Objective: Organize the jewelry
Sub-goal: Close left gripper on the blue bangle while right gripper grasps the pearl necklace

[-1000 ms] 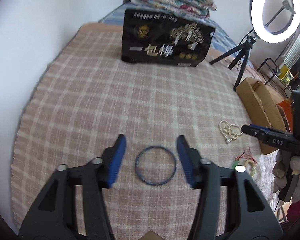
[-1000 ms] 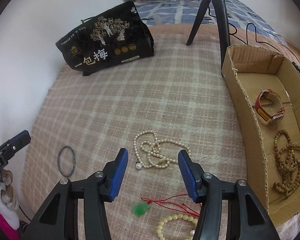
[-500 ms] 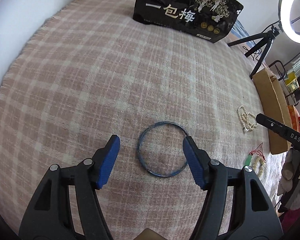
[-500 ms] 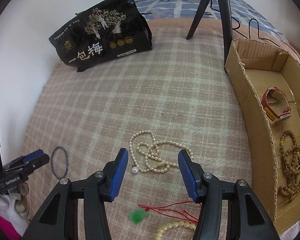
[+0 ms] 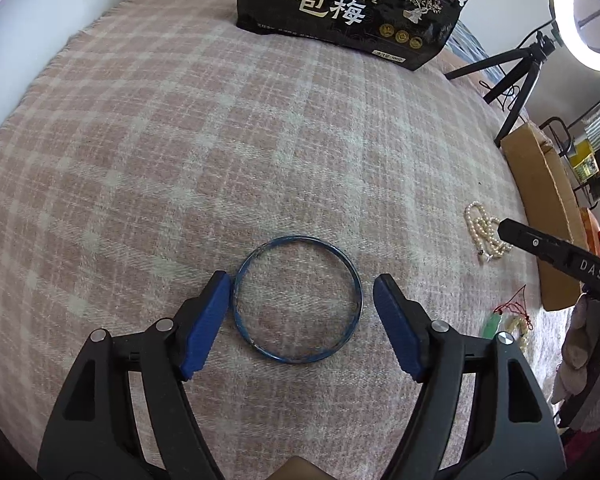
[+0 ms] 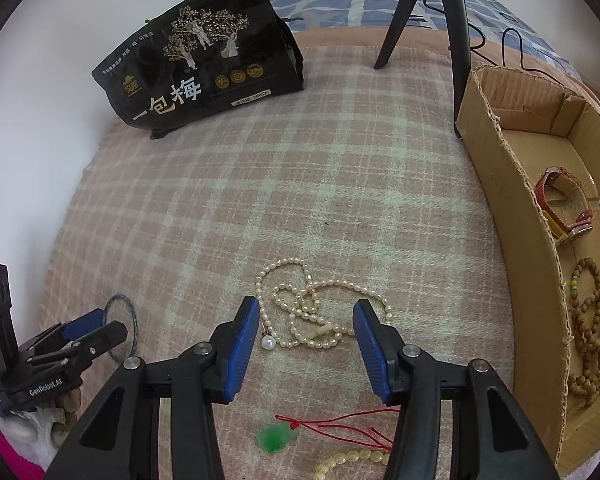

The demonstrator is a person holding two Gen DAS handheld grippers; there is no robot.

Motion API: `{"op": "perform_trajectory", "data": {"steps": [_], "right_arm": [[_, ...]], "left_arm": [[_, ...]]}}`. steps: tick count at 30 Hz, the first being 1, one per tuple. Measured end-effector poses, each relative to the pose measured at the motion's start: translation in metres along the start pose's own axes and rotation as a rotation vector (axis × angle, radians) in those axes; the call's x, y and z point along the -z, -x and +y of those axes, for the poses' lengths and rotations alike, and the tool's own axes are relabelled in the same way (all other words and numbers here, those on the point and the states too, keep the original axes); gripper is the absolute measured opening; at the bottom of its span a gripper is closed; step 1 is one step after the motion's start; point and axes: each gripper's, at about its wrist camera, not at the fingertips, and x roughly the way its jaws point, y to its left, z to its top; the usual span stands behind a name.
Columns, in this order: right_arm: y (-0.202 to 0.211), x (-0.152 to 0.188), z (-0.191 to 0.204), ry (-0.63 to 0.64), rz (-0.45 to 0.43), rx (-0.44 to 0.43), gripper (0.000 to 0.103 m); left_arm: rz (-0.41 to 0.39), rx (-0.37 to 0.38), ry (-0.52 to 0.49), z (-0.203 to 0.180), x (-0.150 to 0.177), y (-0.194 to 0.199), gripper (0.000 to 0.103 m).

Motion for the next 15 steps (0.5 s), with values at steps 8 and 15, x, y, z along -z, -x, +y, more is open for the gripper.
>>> {"op": "perform_trajectory", "data": {"steps": [8, 15], "right_arm": [[-0.013, -0.001, 0.003, 0.007, 0.021, 0.019, 0.044], [-0.03, 0.001, 0.015, 0.068, 0.033, 0.126, 0.041]], "left_arm": [[-0.005, -0.064, -0.038, -0.015, -0.002, -0.011, 0.081], [-0.007, -0.133, -0.103, -0.027, -0.002, -0.02, 0.081]]}}
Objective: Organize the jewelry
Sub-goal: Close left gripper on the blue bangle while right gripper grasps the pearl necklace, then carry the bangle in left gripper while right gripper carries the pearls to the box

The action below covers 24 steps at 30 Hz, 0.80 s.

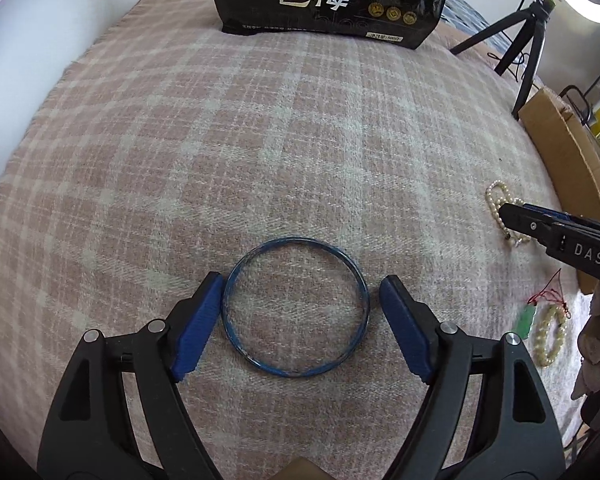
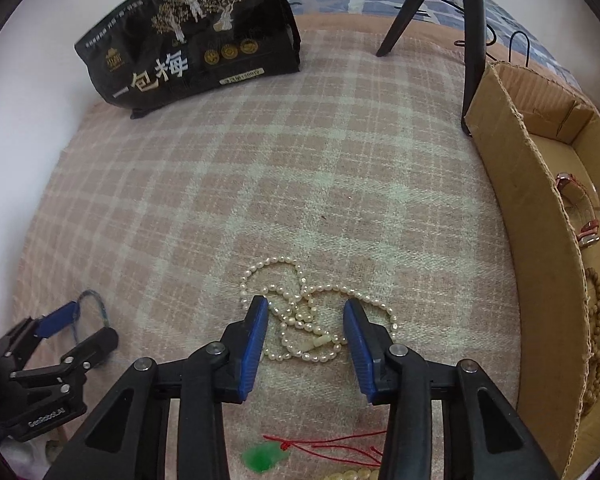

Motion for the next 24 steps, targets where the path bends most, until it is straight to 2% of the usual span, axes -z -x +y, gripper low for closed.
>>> {"op": "perform_trajectory", "data": {"steps": [3, 5, 7, 8, 10, 24], "right_arm": [[0.0, 0.001, 0.011, 0.073, -0.006, 0.054, 0.034], [0.001, 0.001, 0.015, 0.092, -0.009, 0.055, 0.023], [0.0, 0.001, 0.016, 0.1, -0.013, 0.06, 0.017], [0.001, 0.001, 0.017, 0.103, -0.016, 0.063, 0.011], [0.002, 0.001, 0.016, 0.102, -0.02, 0.06, 0.006], [0.038, -0.007, 0.004, 0.018, -0.109, -0.019, 0.005]], "left_arm": [[-0.008, -0.017, -0.021, 0.0, -0.001, -0.002, 0.081], [-0.013, -0.025, -0.028, -0.001, -0.002, -0.003, 0.081], [-0.018, -0.031, -0.026, -0.007, 0.0, -0.002, 0.076], [-0.021, -0.033, -0.025, -0.008, -0.001, -0.002, 0.075], [-0.02, -0.024, -0.023, -0.007, -0.003, -0.002, 0.075], [-0.045, -0.001, 0.029, 0.016, -0.006, 0.017, 0.074]]}}
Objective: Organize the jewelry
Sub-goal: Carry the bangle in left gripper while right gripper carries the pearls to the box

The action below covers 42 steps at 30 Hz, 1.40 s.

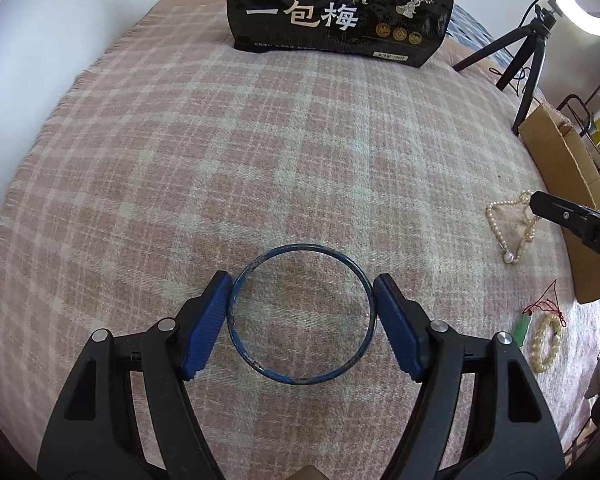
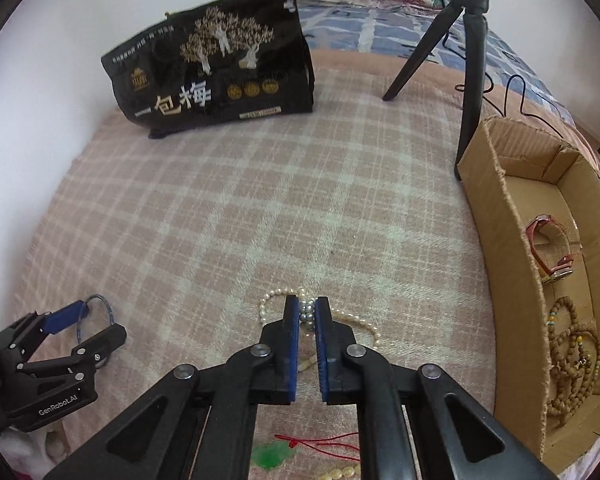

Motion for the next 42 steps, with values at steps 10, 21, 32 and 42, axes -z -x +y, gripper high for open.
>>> {"op": "perform_trajectory", "data": {"steps": [10, 21, 32, 42], "right_arm": [[0.045, -0.006, -0.006, -0.033, -0.095, -0.037, 0.005], [0.088, -0.005, -0.008, -0.039, -0.172, -0.058, 0.005], [0.12, 0.006, -0.029, -0.039, -0.216, -0.041, 0.005], [0.154, 0.015, -0.084, -0.118, -0.277, -0.002, 0.005]], "left_arm": [[-0.071, 0.025, -0.003, -0.014, 0.002, 0.034, 0.074], [-0.134, 0.093, -0.014, -0.034, -0.004, 0.071, 0.074], [-0.196, 0.137, -0.077, -0.068, -0.007, 0.099, 0.074], [-0.22, 0.207, -0.145, -0.125, -0.013, 0.11, 0.074]]}}
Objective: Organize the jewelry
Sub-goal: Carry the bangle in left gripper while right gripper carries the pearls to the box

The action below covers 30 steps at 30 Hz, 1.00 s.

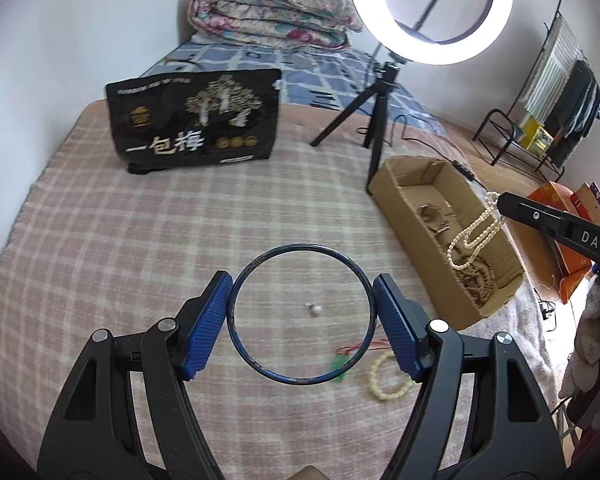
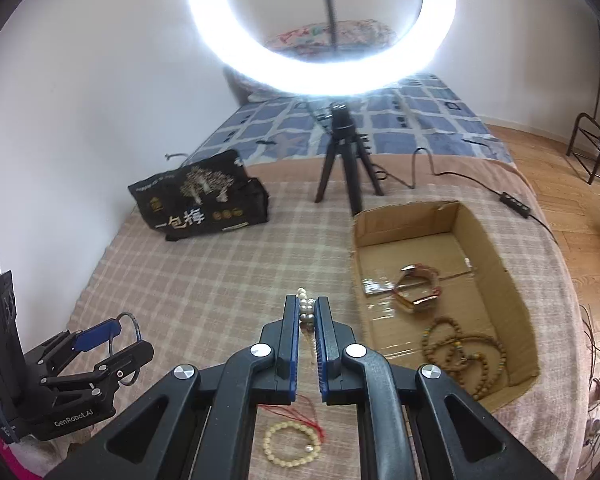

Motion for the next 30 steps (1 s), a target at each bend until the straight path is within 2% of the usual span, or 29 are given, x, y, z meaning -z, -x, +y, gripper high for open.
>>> {"op": "perform_trajectory", "data": {"steps": [14, 30], "right_arm": [[0.01, -0.009, -0.083, -0.101, -0.037, 0.07, 0.005], [-0.021, -0.024, -0.127, -0.131, -0.02, 0.104, 0.005]], "left_arm": [[0.025, 0.085, -0.094, -0.097, -0.008, -0.037, 0.074], [0.081, 0.13, -0.138, -0.15, -0.005, -0.086, 0.074]]}}
